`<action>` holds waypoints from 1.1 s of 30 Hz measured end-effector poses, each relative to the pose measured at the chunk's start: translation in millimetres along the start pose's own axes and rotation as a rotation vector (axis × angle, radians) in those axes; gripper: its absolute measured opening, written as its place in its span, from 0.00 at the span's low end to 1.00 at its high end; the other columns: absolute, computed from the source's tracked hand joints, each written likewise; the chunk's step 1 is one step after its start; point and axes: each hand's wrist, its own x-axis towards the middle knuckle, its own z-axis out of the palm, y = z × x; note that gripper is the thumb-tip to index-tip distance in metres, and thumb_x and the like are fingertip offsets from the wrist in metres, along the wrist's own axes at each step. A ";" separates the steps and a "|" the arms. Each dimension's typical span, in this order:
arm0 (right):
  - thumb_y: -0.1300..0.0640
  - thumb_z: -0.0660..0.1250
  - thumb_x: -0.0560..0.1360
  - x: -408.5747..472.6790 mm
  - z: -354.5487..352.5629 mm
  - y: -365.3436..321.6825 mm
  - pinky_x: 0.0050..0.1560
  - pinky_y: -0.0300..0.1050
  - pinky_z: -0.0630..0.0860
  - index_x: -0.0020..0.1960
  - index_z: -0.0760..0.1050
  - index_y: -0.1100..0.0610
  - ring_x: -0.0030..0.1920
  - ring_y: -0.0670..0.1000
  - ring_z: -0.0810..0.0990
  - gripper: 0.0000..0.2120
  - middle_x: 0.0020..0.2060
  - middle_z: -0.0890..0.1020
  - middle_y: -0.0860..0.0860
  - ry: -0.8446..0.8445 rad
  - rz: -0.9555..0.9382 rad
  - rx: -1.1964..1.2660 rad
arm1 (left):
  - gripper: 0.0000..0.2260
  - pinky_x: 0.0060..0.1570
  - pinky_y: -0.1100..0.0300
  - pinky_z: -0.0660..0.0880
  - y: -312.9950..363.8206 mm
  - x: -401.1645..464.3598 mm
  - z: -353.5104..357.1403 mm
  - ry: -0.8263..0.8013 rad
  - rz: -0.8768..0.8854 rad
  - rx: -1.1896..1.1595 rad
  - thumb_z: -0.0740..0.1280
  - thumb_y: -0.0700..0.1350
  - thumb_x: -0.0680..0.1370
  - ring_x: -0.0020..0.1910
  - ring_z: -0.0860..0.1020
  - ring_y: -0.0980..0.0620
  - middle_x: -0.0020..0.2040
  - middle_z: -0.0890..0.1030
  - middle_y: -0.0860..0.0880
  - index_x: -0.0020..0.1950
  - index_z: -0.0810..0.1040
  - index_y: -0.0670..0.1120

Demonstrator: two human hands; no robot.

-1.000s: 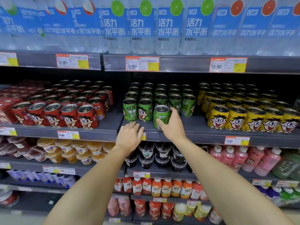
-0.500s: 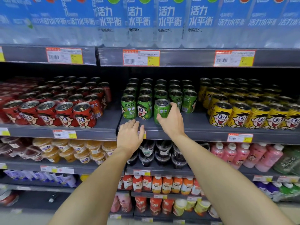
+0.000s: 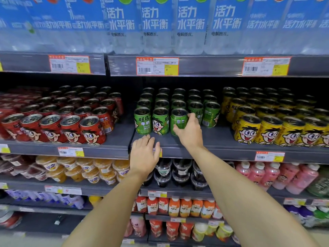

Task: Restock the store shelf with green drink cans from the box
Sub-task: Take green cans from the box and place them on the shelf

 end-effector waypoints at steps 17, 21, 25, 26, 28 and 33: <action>0.38 0.60 0.78 -16.6 -20.5 -10.8 0.57 0.52 0.72 0.74 0.57 0.61 0.64 0.61 0.74 0.36 0.66 0.74 0.60 -0.362 0.078 -0.322 | 0.19 0.51 0.49 0.74 6.4 2.4 -15.0 -0.124 0.002 0.041 0.54 0.50 0.79 0.51 0.80 0.42 0.52 0.83 0.42 0.51 0.82 0.41; 0.35 0.55 0.79 -34.2 -12.9 -4.1 0.62 0.53 0.70 0.73 0.63 0.62 0.67 0.60 0.71 0.35 0.68 0.72 0.59 -0.447 -0.032 -0.496 | 0.20 0.51 0.49 0.74 9.5 2.5 -16.0 -0.131 -0.009 0.048 0.53 0.50 0.79 0.50 0.80 0.41 0.51 0.83 0.41 0.51 0.82 0.40; 0.39 0.49 0.81 -45.0 2.2 10.7 0.70 0.54 0.61 0.72 0.65 0.64 0.71 0.60 0.65 0.33 0.71 0.67 0.62 -0.391 -0.167 -0.707 | 0.21 0.48 0.50 0.74 8.6 4.1 -19.0 -0.157 -0.012 0.029 0.52 0.50 0.79 0.46 0.79 0.41 0.48 0.82 0.42 0.49 0.81 0.41; 0.40 0.48 0.82 -47.7 5.2 14.0 0.71 0.54 0.59 0.73 0.64 0.64 0.72 0.60 0.63 0.32 0.72 0.66 0.62 -0.371 -0.182 -0.735 | 0.21 0.48 0.50 0.74 7.5 4.9 -19.2 -0.170 -0.009 0.028 0.52 0.51 0.79 0.46 0.79 0.41 0.47 0.82 0.42 0.49 0.81 0.41; 0.41 0.46 0.82 -51.2 9.8 18.4 0.70 0.54 0.59 0.74 0.62 0.64 0.73 0.60 0.61 0.32 0.73 0.65 0.62 -0.335 -0.191 -0.748 | 0.24 0.49 0.49 0.73 6.1 8.3 -22.3 -0.218 0.005 0.019 0.49 0.52 0.79 0.47 0.79 0.40 0.47 0.82 0.42 0.50 0.81 0.40; 0.42 0.44 0.83 -53.6 11.8 17.4 0.68 0.55 0.60 0.73 0.64 0.64 0.71 0.60 0.63 0.30 0.72 0.67 0.61 -0.302 -0.186 -0.743 | 0.24 0.60 0.50 0.70 7.9 21.2 -35.4 -0.397 -0.029 -0.002 0.47 0.53 0.82 0.62 0.74 0.42 0.60 0.79 0.41 0.60 0.78 0.41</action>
